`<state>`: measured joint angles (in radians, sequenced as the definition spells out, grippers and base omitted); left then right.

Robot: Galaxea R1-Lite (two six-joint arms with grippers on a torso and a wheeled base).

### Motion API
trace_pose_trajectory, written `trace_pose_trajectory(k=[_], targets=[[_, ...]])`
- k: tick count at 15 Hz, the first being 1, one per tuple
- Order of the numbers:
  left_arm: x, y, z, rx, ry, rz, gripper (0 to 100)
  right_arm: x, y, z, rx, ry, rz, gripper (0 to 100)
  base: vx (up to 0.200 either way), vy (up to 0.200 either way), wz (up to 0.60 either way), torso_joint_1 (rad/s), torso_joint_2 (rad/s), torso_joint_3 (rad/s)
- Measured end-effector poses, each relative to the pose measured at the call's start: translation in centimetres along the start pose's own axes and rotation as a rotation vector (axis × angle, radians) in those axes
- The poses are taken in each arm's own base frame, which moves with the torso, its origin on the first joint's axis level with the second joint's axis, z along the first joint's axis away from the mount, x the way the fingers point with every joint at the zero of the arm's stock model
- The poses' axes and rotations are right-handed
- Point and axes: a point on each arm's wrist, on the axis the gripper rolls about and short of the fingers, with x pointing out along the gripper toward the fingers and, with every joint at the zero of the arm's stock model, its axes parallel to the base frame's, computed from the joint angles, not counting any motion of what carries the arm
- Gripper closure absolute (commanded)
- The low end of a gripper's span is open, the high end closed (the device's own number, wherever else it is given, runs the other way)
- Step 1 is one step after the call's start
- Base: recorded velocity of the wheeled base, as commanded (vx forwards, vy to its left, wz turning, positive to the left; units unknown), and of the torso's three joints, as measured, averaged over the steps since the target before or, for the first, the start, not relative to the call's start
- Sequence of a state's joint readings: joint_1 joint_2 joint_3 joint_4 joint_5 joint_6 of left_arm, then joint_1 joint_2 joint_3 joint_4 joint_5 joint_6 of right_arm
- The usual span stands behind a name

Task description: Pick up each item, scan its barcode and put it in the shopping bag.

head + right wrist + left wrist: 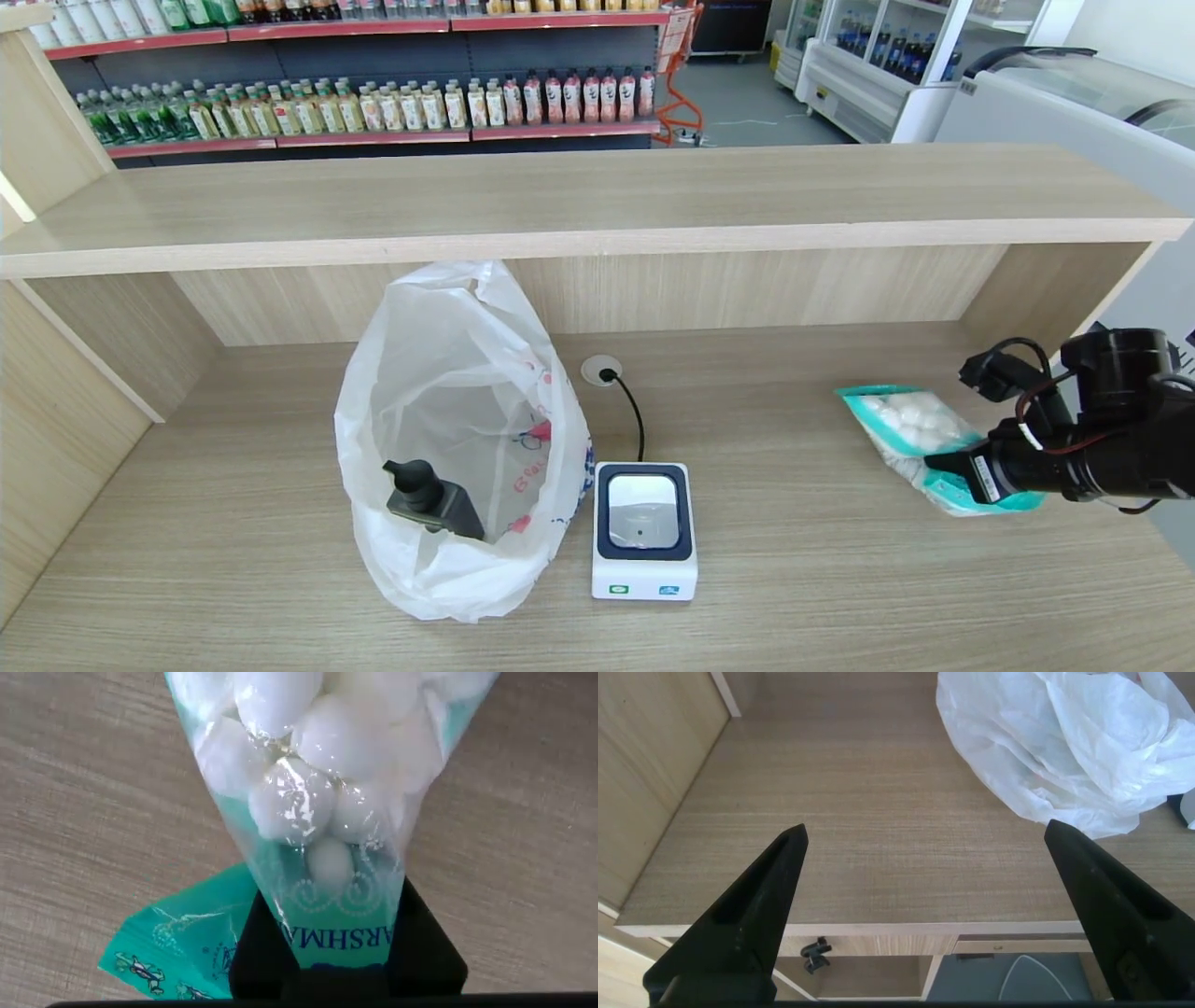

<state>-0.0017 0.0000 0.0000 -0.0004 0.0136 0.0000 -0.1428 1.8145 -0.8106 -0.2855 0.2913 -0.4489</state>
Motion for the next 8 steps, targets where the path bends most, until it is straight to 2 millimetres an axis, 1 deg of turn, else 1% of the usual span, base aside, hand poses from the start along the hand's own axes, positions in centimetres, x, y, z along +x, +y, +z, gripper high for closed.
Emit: trace_pose_trajectory(k=[1,3,4,6,8], targets=[[0.0,0.0,0.0,0.0,0.0,0.0,0,-0.1,-0.2,1.3,-0.025,-0.067,-0.011,100,0.0,0.0,0.0,0.0,0.0,0.0],[0.0,0.0,0.0,0.0,0.0,0.0,0,-0.7,-0.2,3.6,-0.096,-0.227,0.019,100,0.0,0.0,0.0,0.0,0.0,0.0],[0.0,0.0,0.0,0.0,0.0,0.0,0,-0.9,0.1,4.2,-0.125,-0.263,0.029,100,0.0,0.0,0.0,0.0,0.0,0.0],[0.0,0.0,0.0,0.0,0.0,0.0,0,-1.4,0.3,5.1,-0.277,-0.369,0.059,100,0.0,0.0,0.0,0.0,0.0,0.0],[0.0,0.0,0.0,0.0,0.0,0.0,0,-1.6,0.6,5.2,-0.363,-0.414,0.096,100,0.0,0.0,0.0,0.0,0.0,0.0]])
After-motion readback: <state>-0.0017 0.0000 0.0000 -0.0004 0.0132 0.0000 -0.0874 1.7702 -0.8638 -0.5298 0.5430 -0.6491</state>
